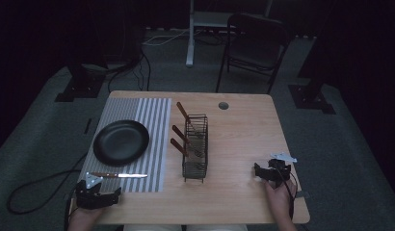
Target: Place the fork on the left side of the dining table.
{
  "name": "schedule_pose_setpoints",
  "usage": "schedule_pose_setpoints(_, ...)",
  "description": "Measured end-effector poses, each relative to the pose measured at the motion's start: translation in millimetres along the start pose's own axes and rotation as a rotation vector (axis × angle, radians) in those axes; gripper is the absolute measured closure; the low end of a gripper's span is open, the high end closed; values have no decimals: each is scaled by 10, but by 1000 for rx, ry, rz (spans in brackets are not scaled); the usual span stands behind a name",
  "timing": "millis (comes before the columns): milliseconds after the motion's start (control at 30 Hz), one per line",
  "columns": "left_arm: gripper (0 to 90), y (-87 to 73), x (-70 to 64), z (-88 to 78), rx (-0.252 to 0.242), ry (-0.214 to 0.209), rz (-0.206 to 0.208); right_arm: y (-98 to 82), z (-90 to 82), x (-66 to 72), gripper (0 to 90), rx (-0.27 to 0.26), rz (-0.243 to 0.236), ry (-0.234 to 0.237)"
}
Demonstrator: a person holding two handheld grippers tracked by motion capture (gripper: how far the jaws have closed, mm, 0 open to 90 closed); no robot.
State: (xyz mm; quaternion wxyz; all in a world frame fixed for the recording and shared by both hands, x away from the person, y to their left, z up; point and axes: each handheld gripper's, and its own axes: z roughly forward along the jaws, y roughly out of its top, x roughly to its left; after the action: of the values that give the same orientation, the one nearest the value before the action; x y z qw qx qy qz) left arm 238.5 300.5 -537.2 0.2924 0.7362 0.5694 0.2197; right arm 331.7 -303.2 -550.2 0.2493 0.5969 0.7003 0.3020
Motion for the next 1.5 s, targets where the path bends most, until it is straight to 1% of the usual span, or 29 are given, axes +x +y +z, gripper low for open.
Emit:
schedule_pose_setpoints(167,30,82,-106,-41,10,-43,33,0,0,0,123,0,0,0)
schedule_pose_setpoints(233,30,142,-166,-60,7,-65,50,0,0,0,123,0,0,0)
schedule_pose_setpoints(300,31,185,-209,-77,3,-72,65,0,0,0,123,0,0,0)
schedule_pose_setpoints(333,31,223,-242,-90,0,-87,68,0,0,0,123,0,0,0)
schedule_pose_setpoints(467,31,346,-344,-113,-7,-124,87,0,0,-1,123,1,-1,0)
schedule_pose_setpoints(533,31,405,-401,-112,-13,-129,106,0,0,-1,123,1,-1,0)
schedule_pose_setpoints(567,31,434,-428,-107,-13,-142,110,0,-1,-1,123,1,0,0)
schedule_pose_setpoints(600,31,454,-449,-106,-16,-146,112,0,0,-1,123,1,0,0)
schedule_pose_setpoints(700,31,545,-538,-103,-23,-161,134,0,0,-2,123,0,-1,0)
schedule_pose_setpoints(733,32,574,-564,-101,-24,-171,138,-1,1,-1,123,0,0,0)
schedule_pose_setpoints(867,43,677,-661,-99,-46,-190,148,-1,1,-2,123,-1,-1,0)
schedule_pose_setpoints(1000,44,756,-754,-76,-47,-206,167,-1,1,-2,123,-1,-1,0)
schedule_pose_setpoints(1033,43,756,-754,-76,-47,-206,167,-1,1,-2,123,-1,-1,0)
schedule_pose_setpoints(1067,43,808,-799,-71,-55,-219,172,-1,1,-2,123,-1,-1,0)
schedule_pose_setpoints(1133,44,864,-833,-75,-60,-227,178,-1,1,-2,123,-1,-1,0)
schedule_pose_setpoints(1167,45,919,-869,-86,-74,-235,180,-1,1,-2,123,-1,-1,1)
schedule_pose_setpoints(1200,45,919,-869,-86,-74,-235,180,-1,1,-2,123,-1,-1,1)
schedule_pose_setpoints(1233,45,945,-888,-88,-79,-244,186,-1,1,-1,123,-1,0,0)
schedule_pose_setpoints(1300,56,994,-935,-95,-87,-244,196,-1,1,-2,123,-1,-1,1)
schedule_pose_setpoints(1333,57,1019,-955,-95,-90,-255,199,-1,1,-2,123,-1,-1,1)
schedule_pose_setpoints(1433,57,1091,-1021,-95,-100,-269,205,-1,1,-1,123,-1,0,0)
schedule_pose_setpoints(1500,57,1140,-1066,-90,-102,-272,210,-1,1,-2,123,-1,-1,1)
